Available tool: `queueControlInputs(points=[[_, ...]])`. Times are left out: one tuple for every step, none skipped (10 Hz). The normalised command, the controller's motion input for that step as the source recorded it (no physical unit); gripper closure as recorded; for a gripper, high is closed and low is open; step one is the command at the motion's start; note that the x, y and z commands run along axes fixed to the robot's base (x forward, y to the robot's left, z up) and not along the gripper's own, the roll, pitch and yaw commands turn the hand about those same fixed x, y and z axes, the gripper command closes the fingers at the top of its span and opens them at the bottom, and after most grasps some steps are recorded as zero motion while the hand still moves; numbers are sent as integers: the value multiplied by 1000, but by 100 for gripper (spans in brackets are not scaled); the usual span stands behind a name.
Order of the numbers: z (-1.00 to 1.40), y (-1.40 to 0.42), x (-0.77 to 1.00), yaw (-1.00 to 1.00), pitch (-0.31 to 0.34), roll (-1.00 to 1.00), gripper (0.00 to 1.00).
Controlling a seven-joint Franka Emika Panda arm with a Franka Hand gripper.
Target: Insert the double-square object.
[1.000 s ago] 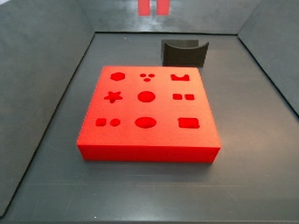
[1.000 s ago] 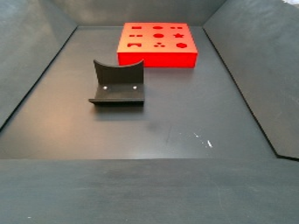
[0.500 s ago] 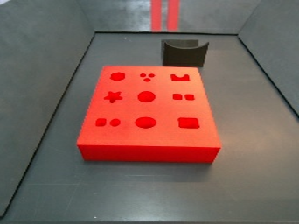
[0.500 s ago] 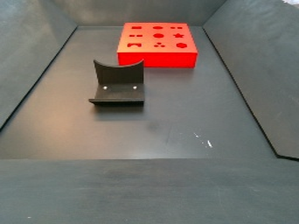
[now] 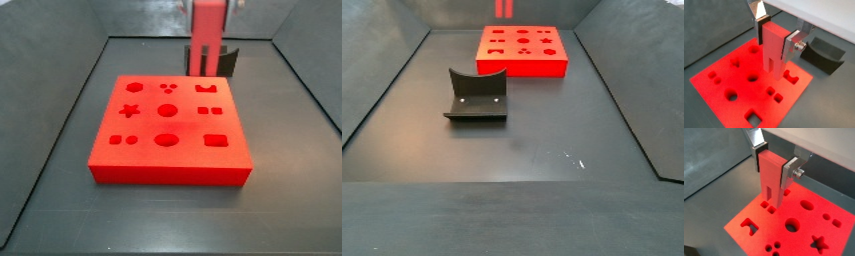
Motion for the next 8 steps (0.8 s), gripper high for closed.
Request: queueControlInputs(points=[[-554,-151,646,303,193,221,100],[-546,-109,614,386,204,151,100],[-480,-129,663,349,159,73,100],[-337,-154,474,109,79,44,100],[-294,-100,389,0,100,54,100],[-240,-34,189,-57,114,21,100],[-186,0,37,-214,124,23,100],[-146,26,-71,-303,177,20,100]])
